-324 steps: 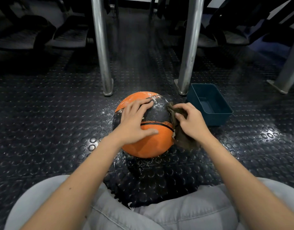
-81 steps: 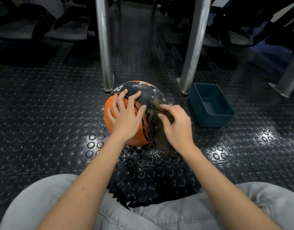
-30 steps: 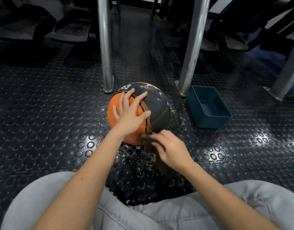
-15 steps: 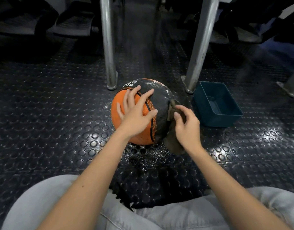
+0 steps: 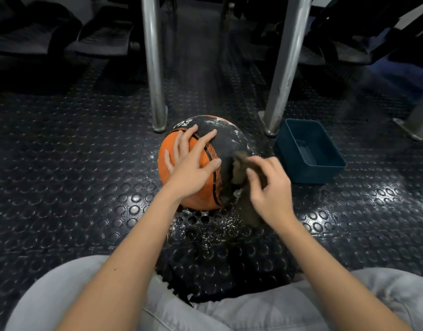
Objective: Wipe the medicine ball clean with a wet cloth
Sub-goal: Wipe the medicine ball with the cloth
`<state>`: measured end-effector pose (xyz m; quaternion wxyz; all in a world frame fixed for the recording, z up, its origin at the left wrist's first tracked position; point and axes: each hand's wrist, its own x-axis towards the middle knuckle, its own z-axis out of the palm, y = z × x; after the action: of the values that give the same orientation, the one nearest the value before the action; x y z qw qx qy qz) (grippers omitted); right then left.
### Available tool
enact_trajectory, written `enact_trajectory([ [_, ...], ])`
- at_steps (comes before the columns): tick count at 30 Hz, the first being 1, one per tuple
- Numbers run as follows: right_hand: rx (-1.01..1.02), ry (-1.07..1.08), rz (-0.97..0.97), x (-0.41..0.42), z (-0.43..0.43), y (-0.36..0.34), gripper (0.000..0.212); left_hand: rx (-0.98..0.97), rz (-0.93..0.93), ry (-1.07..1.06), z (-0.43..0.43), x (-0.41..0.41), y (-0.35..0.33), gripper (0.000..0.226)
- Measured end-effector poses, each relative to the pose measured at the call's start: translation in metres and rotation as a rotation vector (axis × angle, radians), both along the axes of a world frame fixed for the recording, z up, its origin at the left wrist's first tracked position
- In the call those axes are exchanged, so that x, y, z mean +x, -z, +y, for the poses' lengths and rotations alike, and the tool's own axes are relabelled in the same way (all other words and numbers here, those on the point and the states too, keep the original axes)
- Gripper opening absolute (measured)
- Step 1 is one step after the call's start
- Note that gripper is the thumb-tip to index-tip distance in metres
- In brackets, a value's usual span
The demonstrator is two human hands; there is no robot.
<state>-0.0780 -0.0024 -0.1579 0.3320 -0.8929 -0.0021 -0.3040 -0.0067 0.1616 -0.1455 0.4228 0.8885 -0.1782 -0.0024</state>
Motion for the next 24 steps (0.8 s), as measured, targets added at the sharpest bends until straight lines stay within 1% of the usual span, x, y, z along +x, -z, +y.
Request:
enact_trajectory([
  [3,0.117,0.119,0.066,0.01,-0.004,0.009,0.023,0.008,-0.005,0.01,-0.001,-0.001,0.0,0.054],
  [6,0.121,0.076,0.066,0.004,0.007,0.017,0.024,0.031,-0.032,-0.004,-0.003,-0.003,0.001,0.055],
  [10,-0.039,-0.102,0.107,-0.014,0.018,0.019,0.028,0.034,-0.055,0.005,0.001,-0.001,0.003,0.055],
  [12,-0.121,-0.153,0.108,-0.016,0.017,0.017,0.029,0.022,-0.054,0.016,0.002,-0.001,0.003,0.054],
  [13,-0.096,-0.129,0.097,-0.014,0.014,0.014,0.027,0.018,-0.052,0.019,0.002,-0.002,0.003,0.054],
  [15,0.045,0.015,0.051,-0.003,0.003,0.009,0.022,0.012,-0.049,0.022,0.002,-0.002,0.003,0.054],
  [17,0.14,0.137,0.078,0.009,-0.01,0.004,0.021,0.017,-0.044,0.025,0.001,-0.001,0.002,0.054],
  [19,0.181,0.118,0.135,0.013,-0.008,0.009,0.022,0.021,-0.052,0.015,-0.001,0.0,0.003,0.054],
  [21,0.242,0.089,0.141,0.007,0.003,0.014,0.023,0.026,-0.062,0.005,-0.001,0.001,0.004,0.054],
  [24,0.218,0.008,0.119,-0.007,0.016,0.017,0.022,0.012,-0.054,0.004,0.002,0.003,0.005,0.055],
])
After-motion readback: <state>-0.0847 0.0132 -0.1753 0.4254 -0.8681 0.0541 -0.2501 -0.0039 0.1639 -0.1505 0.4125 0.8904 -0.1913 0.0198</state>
